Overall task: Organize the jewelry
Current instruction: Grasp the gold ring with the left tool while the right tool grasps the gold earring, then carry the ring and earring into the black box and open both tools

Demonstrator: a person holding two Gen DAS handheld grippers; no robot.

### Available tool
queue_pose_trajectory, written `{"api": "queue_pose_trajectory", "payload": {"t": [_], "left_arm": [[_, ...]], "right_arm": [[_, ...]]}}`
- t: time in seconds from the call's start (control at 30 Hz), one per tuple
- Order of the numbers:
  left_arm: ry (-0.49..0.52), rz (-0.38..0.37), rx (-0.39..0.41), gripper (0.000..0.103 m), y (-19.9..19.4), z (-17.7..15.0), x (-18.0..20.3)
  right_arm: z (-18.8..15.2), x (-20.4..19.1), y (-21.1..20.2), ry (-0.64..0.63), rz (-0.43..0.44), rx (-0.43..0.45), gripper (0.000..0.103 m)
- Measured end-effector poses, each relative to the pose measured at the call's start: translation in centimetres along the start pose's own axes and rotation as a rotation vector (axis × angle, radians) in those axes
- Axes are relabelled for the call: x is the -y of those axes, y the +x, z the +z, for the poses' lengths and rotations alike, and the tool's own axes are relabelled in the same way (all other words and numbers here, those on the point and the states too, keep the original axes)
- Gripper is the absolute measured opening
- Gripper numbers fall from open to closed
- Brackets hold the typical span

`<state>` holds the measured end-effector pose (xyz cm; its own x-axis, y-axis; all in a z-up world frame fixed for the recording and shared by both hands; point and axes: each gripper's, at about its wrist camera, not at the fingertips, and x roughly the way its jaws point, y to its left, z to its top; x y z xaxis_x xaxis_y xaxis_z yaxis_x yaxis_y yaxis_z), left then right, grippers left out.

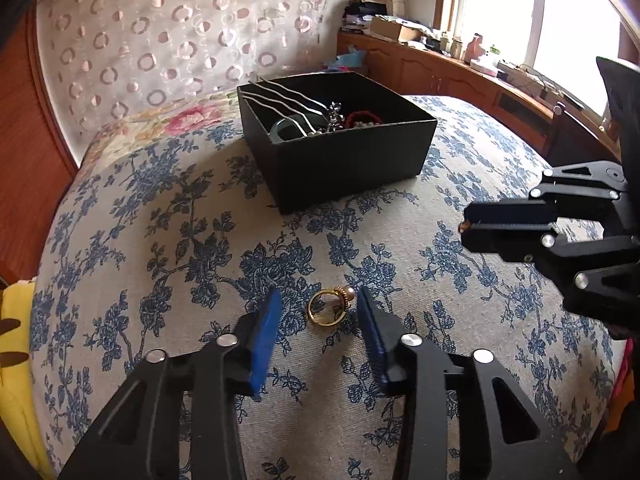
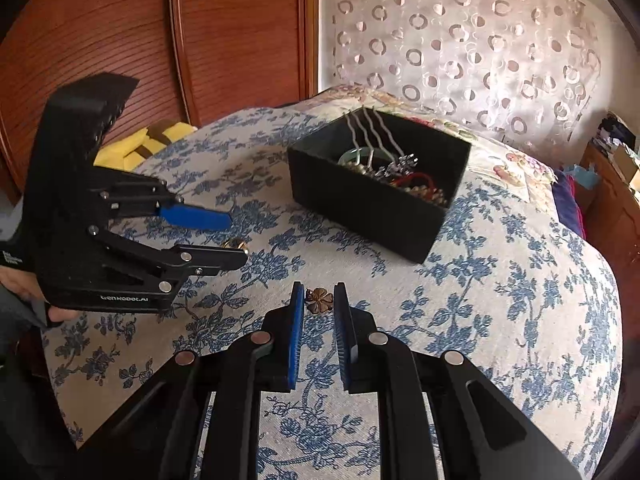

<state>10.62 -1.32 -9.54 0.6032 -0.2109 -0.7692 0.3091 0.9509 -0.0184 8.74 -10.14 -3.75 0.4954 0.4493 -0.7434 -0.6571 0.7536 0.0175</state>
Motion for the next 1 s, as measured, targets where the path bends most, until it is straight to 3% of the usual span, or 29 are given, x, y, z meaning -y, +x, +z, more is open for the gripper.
{"api": "queue_pose_trajectory", "payload": {"t": [0.13, 0.23, 0.6, 1.0], "left_arm": [[0.008, -0.002, 0.002, 0.021, -0.1, 0.0, 0.3], [0.005, -0.011, 0.006, 0.018, -0.1, 0.0, 0.3], [-0.039, 0.003, 0.067, 0.018, -1.7, 1.3, -0.3], [-0.049, 0.019, 0.173, 0.018, -3.7, 5.6, -0.9]], "right_arm": [[0.1, 0.3, -0.5, 0.009, -0.006, 0.012, 0.017], [0.2, 0.5, -0.6, 0.014, -0.011, 0.017, 0.017], [1.4, 2.0, -1.3, 0.060, -0.023, 0.064, 0.017], [5.8, 4.8, -0.8, 0.110, -0.056, 0.136, 0.017]]}}
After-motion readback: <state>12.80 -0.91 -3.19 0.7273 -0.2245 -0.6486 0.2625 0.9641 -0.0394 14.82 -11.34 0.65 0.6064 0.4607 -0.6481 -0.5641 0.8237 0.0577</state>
